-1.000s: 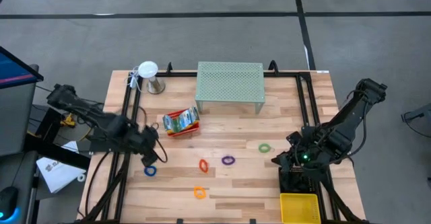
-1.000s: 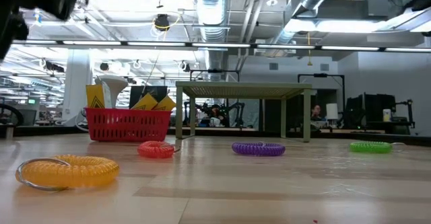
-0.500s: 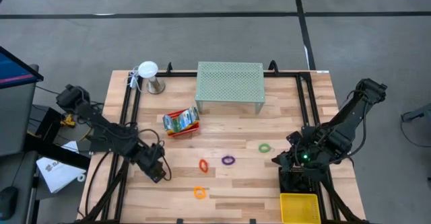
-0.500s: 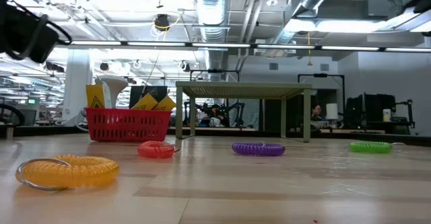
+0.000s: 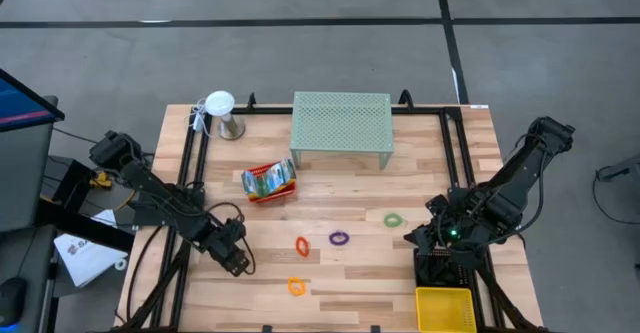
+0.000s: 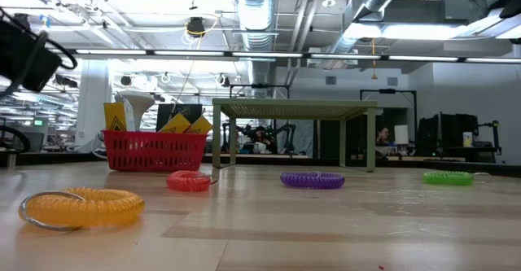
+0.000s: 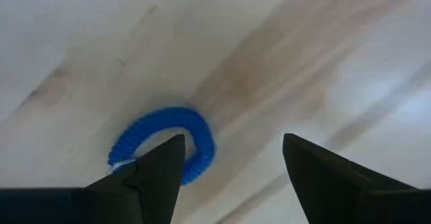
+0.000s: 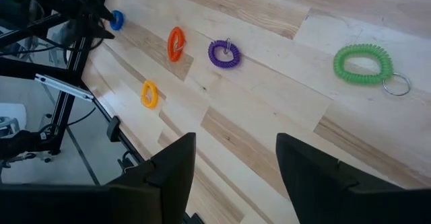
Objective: Pick & Place Office Desk Supplies
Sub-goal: Put the blue spring keychain into the yellow bin
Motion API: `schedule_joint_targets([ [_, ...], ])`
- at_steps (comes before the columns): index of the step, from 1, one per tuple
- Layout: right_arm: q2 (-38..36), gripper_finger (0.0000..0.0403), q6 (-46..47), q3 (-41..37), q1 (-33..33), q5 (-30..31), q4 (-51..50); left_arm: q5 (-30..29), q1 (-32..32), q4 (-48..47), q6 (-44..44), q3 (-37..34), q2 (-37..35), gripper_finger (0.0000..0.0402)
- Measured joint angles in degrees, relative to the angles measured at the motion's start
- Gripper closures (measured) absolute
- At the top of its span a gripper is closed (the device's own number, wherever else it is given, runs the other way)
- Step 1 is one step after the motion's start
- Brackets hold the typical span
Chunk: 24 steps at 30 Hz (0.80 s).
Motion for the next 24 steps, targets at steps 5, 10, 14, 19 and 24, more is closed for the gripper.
schedule_joint_targets([
  [5,0.0,0.02,0.01,0.0,0.04,0.02,0.0,0.08,0.0,0.17,-1.33,0.0,3.11,0.0159],
  [10,0.0,0.02,0.02,0.0,0.04,0.0,0.0,0.26,0.02,-0.24,-1.41,0.11,3.96,0.0194],
  [14,0.0,0.02,0.0,0.0,0.04,0.0,-0.14,0.24,0.02,-0.89,-1.79,0.07,4.01,0.0241],
  [19,0.02,0.02,-0.26,0.0,0.0,0.02,-0.17,-0.43,0.0,-2.72,-2.82,0.04,4.04,0.031],
  [24,0.02,0.02,-0.26,0.0,0.0,0.13,-0.15,-0.69,0.0,-3.74,-2.82,0.07,4.04,0.038],
])
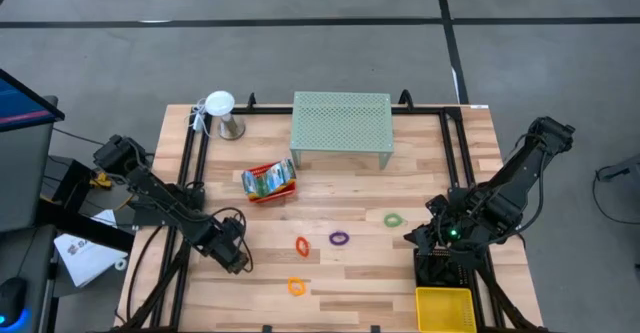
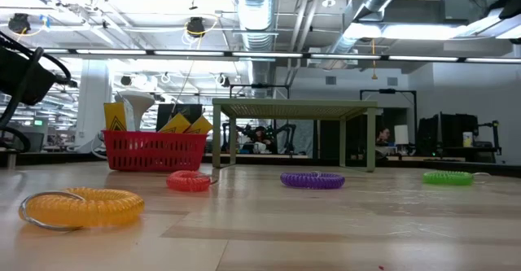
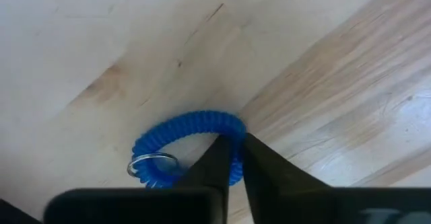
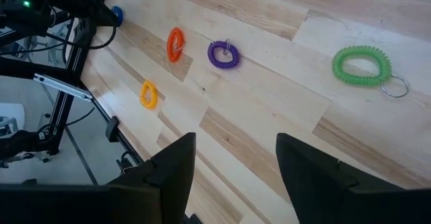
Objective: Pick & Place Office Desk Supplies
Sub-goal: Put the blue spring keychain into the yellow bin
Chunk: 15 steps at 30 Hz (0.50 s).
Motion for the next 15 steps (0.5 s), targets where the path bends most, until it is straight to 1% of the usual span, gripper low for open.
schedule_joint_targets([
  [2,0.0,0.02,-0.02,0.0,0.02,0.11,0.0,0.08,-0.16,0.12,0.0,0.0,-0.01,0.0391],
  [6,0.0,0.02,-0.02,0.0,0.0,0.44,0.02,-0.03,-1.13,1.01,0.0,-0.11,-0.34,0.0394],
  [10,0.0,0.02,0.08,0.0,0.04,0.46,0.02,-0.41,-2.02,7.15,0.02,-0.09,-2.75,0.0398],
  [15,0.0,0.02,0.2,0.0,0.04,1.18,0.15,-4.89,-2.79,17.44,0.53,-0.13,-6.38,0.0398],
])
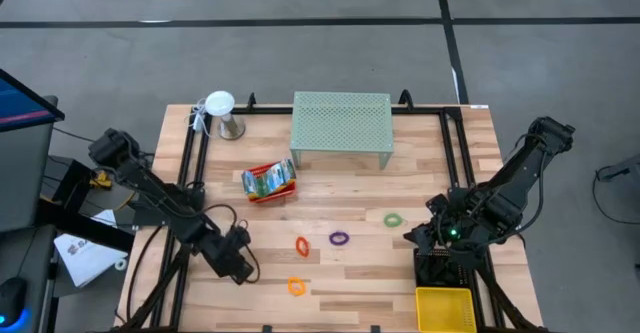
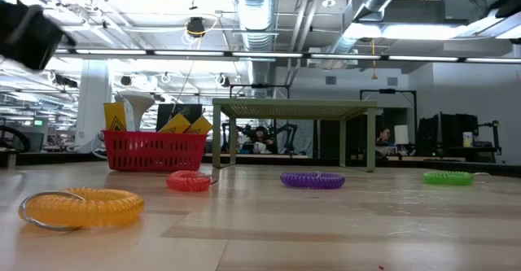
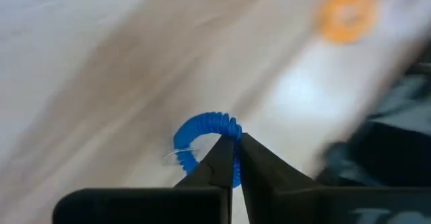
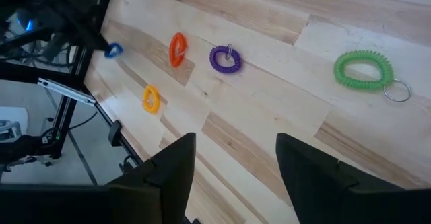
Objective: Pick & Place Office Desk Supplies
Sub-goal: Put the blue spring keychain into the yellow bin
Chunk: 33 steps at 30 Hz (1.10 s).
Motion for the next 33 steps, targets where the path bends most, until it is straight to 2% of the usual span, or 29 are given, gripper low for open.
schedule_joint_targets([
  [5,0.0,0.02,-0.78,0.0,-0.01,1.4,0.89,-4.42,0.25,13.71,6.72,0.02,-3.06,0.0398],
  [11,1.36,0.02,-6.96,-0.02,-1.57,5.81,8.0,-8.15,3.87,37.43,20.14,0.04,-3.13,0.0398],
  [19,6.49,0.02,-21.92,-0.02,-8.06,5.9,26.19,-10.55,15.75,61.87,36.72,0.2,-1.79,0.0398],
  [25,9.52,0.02,-34.97,-0.02,-13.7,5.1,43.73,-5.42,23.31,64.78,44.42,5.47,-1.79,0.0398],
  [33,10.29,0.02,-47.62,-0.09,-19.95,3.22,59.07,-3.74,25.48,64.19,47.63,8.48,-1.79,0.0398],
])
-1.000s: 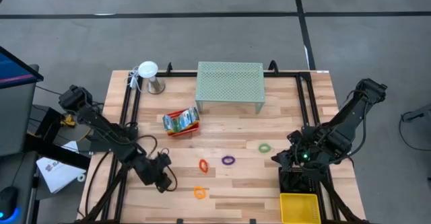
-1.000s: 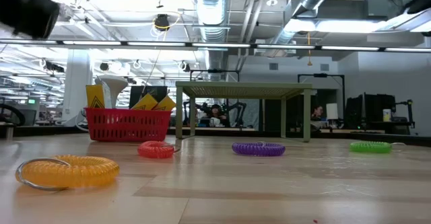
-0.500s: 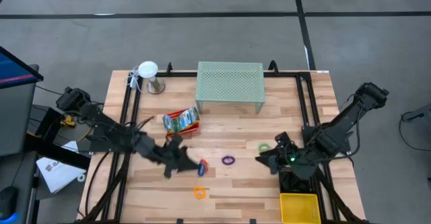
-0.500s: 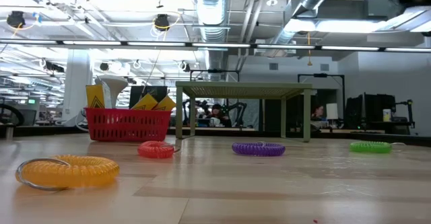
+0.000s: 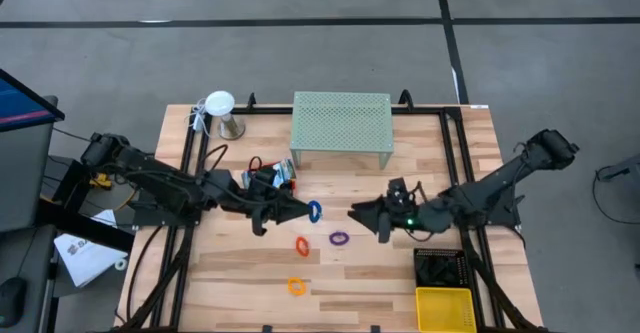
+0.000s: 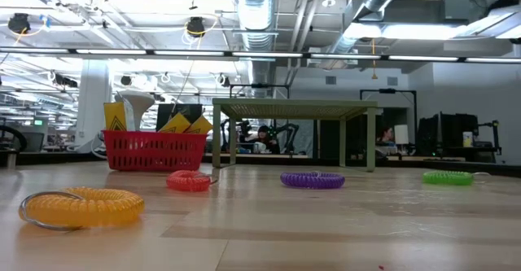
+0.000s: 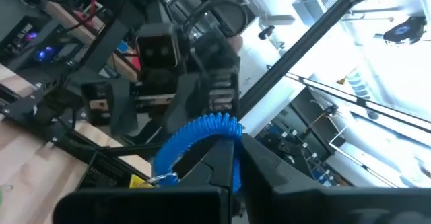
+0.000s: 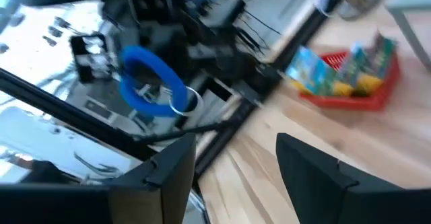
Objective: Pick & Place Office Desk Supplies
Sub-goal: Put the blue spring keychain into the yellow bin
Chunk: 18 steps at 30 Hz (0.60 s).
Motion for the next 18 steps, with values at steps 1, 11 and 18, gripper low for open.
schedule_joint_targets([
  [1,0.01,0.02,-0.95,0.0,-0.95,-1.07,1.71,-0.05,0.0,-0.12,0.0,0.02,0.0,0.0398],
  [11,4.95,0.02,-2.72,0.02,-7.36,-11.75,9.64,-1.34,-0.2,-1.7,-0.09,0.02,0.02,0.0398],
  [18,10.98,0.02,-3.2,0.07,-9.84,-16.99,21.56,-1.45,-0.2,-1.72,-0.12,0.02,0.02,0.0398],
])
